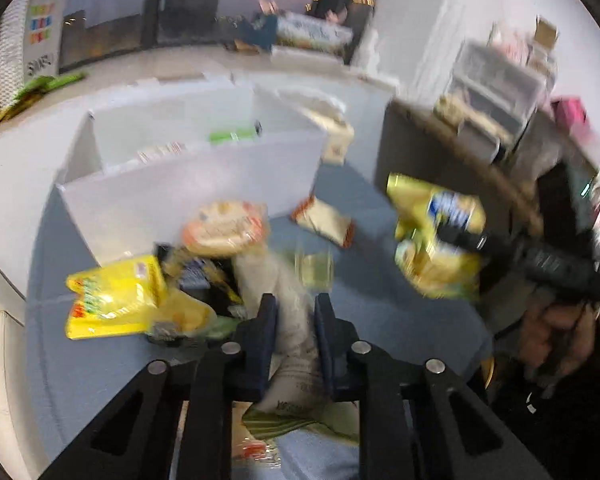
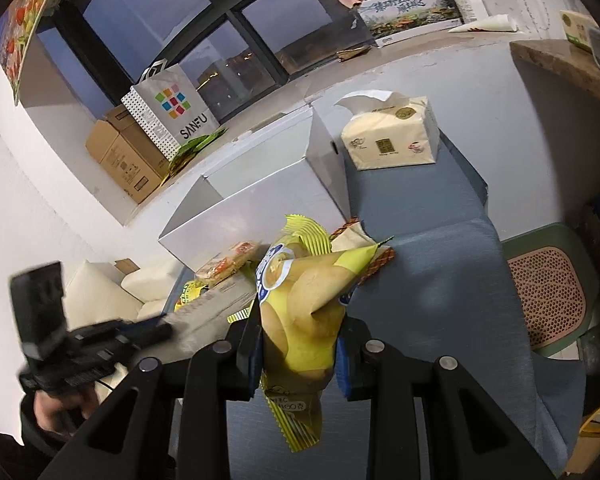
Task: Organize snacks
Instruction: 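Grasp the long white-wrapped bread with the left gripper while the right holds the yellow bag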
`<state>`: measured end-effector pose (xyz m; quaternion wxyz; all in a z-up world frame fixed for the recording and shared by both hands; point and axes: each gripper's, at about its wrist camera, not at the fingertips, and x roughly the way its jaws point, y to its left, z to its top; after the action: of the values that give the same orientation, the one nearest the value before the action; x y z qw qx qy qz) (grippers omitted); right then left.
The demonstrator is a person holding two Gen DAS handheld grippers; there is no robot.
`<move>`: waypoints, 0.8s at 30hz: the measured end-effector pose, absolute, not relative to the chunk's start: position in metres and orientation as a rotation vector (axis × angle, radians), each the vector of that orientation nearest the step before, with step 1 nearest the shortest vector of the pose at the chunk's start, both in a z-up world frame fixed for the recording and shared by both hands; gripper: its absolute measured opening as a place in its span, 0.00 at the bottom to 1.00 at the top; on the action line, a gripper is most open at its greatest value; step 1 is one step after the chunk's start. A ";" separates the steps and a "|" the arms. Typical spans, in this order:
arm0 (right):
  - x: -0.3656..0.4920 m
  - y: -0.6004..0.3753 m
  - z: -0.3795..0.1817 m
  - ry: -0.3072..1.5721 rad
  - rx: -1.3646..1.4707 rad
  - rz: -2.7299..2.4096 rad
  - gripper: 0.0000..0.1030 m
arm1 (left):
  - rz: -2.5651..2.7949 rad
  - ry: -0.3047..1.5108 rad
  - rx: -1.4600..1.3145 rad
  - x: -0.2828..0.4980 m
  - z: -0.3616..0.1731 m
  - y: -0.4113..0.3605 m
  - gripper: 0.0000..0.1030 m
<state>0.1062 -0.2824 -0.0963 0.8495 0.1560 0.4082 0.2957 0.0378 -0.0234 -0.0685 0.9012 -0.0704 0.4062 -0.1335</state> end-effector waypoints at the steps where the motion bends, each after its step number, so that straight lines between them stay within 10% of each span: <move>1: 0.107 -0.279 -0.096 0.862 0.325 0.628 0.30 | -0.282 0.817 -0.165 0.035 -0.060 -0.018 0.12; 2: 0.107 -0.278 -0.096 0.864 0.322 0.629 0.30 | -0.290 0.797 -0.188 0.033 -0.054 -0.013 0.00; 10: 0.107 -0.263 -0.101 0.887 0.299 0.651 0.30 | -0.295 0.818 -0.109 0.039 -0.053 -0.025 0.01; 11: 0.107 -0.263 -0.102 0.888 0.298 0.653 0.30 | -0.279 0.843 -0.088 0.038 -0.058 -0.030 0.09; 13: 0.108 -0.264 -0.104 0.893 0.299 0.649 0.30 | -0.289 0.927 -0.081 0.045 -0.073 -0.038 0.50; 14: 0.108 -0.266 -0.104 0.894 0.303 0.643 0.30 | -0.272 0.941 -0.084 0.046 -0.078 -0.041 0.88; 15: 0.108 -0.267 -0.104 0.892 0.305 0.643 0.30 | -0.258 0.954 -0.089 0.045 -0.082 -0.042 1.00; 24: 0.108 -0.279 -0.110 0.898 0.325 0.619 0.30 | -0.169 1.100 0.025 0.058 -0.125 -0.067 1.00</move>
<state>0.1084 -0.2786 -0.1101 0.8425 0.1540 0.4251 0.2929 0.0576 -0.0668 -0.1248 0.8491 0.0121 0.5219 -0.0800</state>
